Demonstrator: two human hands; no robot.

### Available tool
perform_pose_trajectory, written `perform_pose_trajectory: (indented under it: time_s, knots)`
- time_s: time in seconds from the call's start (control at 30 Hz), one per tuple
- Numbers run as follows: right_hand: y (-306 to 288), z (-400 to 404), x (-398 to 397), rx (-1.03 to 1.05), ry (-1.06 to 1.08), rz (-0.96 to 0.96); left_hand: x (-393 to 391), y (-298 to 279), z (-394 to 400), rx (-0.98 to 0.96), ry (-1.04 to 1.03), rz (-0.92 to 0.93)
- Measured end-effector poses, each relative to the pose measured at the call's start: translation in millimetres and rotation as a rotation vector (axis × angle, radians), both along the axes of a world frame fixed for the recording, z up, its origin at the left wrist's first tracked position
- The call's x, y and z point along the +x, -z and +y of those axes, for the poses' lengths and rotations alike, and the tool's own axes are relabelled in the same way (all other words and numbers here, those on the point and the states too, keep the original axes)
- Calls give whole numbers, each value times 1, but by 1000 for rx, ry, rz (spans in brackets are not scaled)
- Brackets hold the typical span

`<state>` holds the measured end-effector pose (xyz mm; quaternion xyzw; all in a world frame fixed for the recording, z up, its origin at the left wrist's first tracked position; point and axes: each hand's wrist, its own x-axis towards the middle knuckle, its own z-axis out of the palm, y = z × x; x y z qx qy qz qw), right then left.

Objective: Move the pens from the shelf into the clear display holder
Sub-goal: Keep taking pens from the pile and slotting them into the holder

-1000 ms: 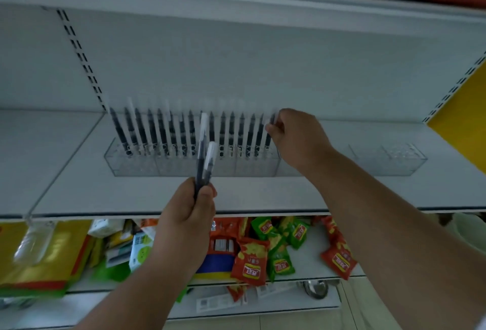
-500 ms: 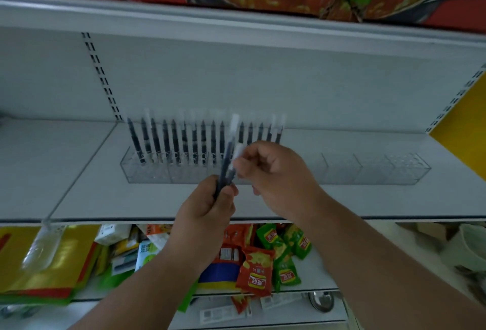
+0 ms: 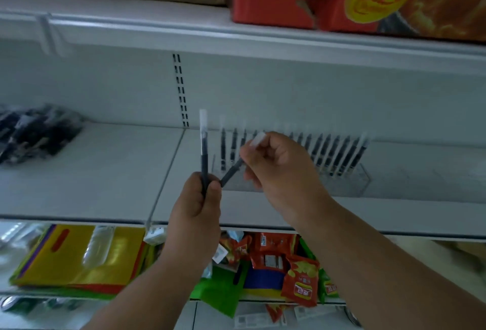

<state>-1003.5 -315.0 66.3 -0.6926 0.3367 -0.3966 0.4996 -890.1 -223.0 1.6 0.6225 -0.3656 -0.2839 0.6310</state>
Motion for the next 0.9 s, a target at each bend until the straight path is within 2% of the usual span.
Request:
perform_pose_trajectory:
  time_s: [0.17, 0.3, 0.4, 0.67, 0.9]
  knots:
    - [-16, 1, 34, -94, 139, -15, 55, 4, 17, 69, -36, 0]
    - [-20, -7, 38, -363, 283, 243, 82, 8, 24, 137, -5, 45]
    - [-22, -7, 42, -461, 308, 390, 88, 6, 28, 162, 47, 21]
    - [-13, -11, 71, -495, 234, 676, 101, 6, 36, 213, 111, -11]
    - [6, -9, 68, -373, 292, 757, 108, 1, 43, 195, 144, -39]
